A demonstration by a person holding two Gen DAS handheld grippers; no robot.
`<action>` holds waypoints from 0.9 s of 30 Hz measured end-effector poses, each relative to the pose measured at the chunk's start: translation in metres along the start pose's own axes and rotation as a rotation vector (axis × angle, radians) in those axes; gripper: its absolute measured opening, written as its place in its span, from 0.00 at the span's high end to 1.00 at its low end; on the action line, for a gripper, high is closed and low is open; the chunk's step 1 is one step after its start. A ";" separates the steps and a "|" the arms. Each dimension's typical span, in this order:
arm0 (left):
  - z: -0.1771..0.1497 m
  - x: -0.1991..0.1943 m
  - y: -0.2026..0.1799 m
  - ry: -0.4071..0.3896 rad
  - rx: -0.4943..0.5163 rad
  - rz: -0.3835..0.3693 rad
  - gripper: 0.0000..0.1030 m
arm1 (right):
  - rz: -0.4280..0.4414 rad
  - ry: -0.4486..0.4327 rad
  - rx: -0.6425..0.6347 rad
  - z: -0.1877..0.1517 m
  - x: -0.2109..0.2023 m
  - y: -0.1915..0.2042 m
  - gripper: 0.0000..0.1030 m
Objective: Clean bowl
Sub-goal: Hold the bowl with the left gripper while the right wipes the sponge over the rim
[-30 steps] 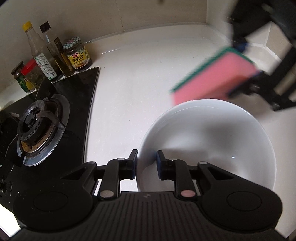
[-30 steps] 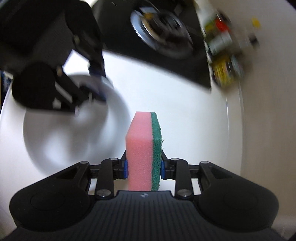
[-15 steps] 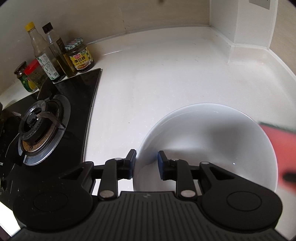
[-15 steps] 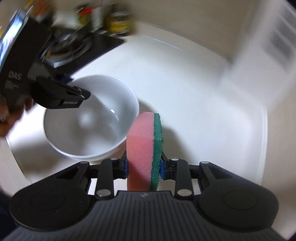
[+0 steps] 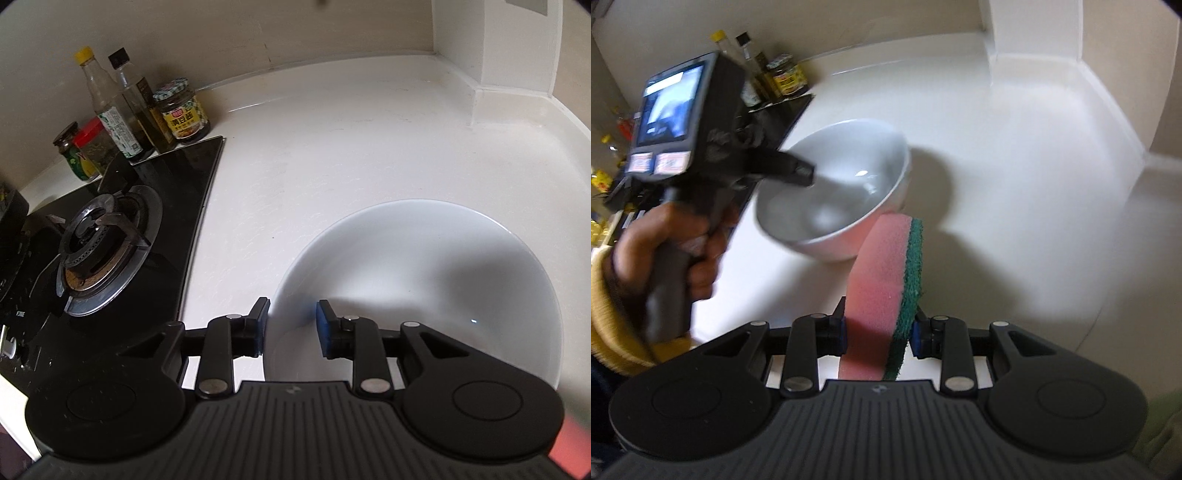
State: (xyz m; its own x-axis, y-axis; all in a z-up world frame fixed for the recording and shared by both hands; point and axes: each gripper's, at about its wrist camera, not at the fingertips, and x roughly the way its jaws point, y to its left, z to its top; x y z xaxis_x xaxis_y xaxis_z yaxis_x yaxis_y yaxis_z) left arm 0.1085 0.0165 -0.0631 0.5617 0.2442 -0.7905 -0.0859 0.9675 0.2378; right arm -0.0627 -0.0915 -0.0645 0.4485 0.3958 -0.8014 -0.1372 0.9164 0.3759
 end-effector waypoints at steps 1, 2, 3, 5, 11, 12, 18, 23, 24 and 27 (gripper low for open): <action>-0.001 0.000 -0.001 -0.001 0.004 0.003 0.70 | 0.037 0.010 0.012 -0.002 0.000 0.000 0.74; -0.001 -0.001 -0.001 -0.001 0.006 0.001 0.70 | 0.073 0.018 0.020 -0.004 -0.001 -0.001 0.74; -0.001 -0.001 -0.001 -0.001 0.009 0.000 0.71 | 0.097 0.025 0.024 -0.004 -0.001 -0.002 0.74; -0.002 -0.002 0.000 0.002 0.011 -0.007 0.72 | 0.211 0.036 0.036 0.000 -0.012 -0.009 0.74; -0.006 -0.005 0.009 0.021 0.005 -0.064 0.78 | 0.006 -0.120 -0.232 0.067 -0.068 -0.028 0.74; -0.006 -0.006 0.010 0.026 0.007 -0.073 0.79 | -0.034 -0.138 -0.341 0.081 -0.065 -0.022 0.74; -0.010 -0.004 0.017 0.068 0.004 -0.138 0.79 | -0.155 -0.148 -0.988 0.133 -0.003 0.033 0.74; -0.014 -0.004 0.017 0.069 0.007 -0.151 0.79 | -0.190 -0.140 -1.693 0.109 0.060 0.089 0.74; -0.015 -0.004 0.017 0.065 0.006 -0.148 0.79 | -0.199 -0.139 -1.814 0.102 0.069 0.094 0.74; -0.014 -0.003 0.017 0.058 -0.020 -0.141 0.79 | -0.265 -0.161 -2.065 0.081 0.078 0.088 0.74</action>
State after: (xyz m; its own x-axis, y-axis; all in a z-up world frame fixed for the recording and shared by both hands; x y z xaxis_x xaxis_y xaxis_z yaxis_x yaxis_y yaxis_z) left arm 0.0933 0.0331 -0.0646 0.5207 0.1090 -0.8467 -0.0265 0.9934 0.1115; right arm 0.0316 0.0154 -0.0559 0.6583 0.3710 -0.6550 -0.5790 -0.3066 -0.7555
